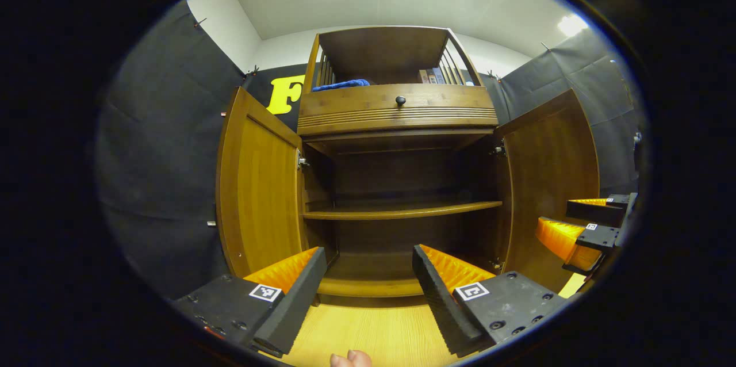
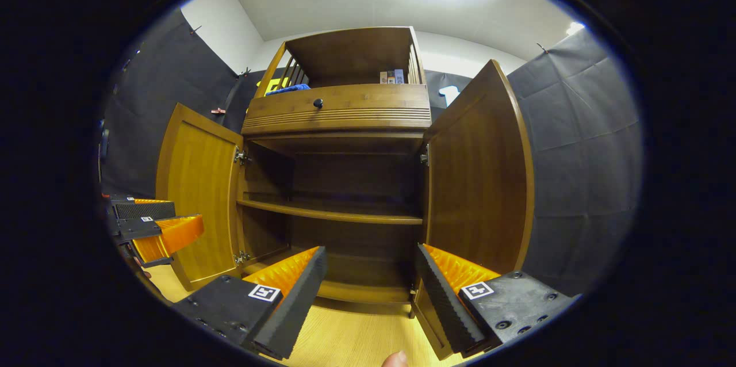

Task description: Open the right door of the double-door shoe cabinet with the right hand, and open the left door with the left hand.

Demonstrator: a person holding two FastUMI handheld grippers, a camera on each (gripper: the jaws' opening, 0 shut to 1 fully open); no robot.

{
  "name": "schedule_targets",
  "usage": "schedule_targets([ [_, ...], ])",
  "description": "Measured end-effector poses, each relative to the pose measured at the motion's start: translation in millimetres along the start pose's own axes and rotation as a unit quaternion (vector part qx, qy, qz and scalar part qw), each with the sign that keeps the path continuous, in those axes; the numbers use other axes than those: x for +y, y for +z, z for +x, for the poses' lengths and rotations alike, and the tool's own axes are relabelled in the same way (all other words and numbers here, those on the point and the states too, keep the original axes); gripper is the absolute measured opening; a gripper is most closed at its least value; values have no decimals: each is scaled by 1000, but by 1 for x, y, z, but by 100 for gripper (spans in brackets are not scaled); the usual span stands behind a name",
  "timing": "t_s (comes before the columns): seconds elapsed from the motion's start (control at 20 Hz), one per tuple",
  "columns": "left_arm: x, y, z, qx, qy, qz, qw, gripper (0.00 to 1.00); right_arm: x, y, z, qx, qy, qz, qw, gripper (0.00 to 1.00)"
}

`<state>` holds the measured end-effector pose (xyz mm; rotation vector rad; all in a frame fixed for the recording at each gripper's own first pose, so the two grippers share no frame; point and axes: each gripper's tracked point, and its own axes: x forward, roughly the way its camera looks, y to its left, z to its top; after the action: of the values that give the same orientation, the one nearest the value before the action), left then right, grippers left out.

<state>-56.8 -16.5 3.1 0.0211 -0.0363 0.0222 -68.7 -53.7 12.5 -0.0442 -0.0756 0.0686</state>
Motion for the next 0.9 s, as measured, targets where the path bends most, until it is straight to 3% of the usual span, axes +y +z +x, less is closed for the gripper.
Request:
schedule_targets([
  [0.9,-10,-20,7,21,-9,5,1000,94,31,-1,18,3,17,-8,1000,98],
])
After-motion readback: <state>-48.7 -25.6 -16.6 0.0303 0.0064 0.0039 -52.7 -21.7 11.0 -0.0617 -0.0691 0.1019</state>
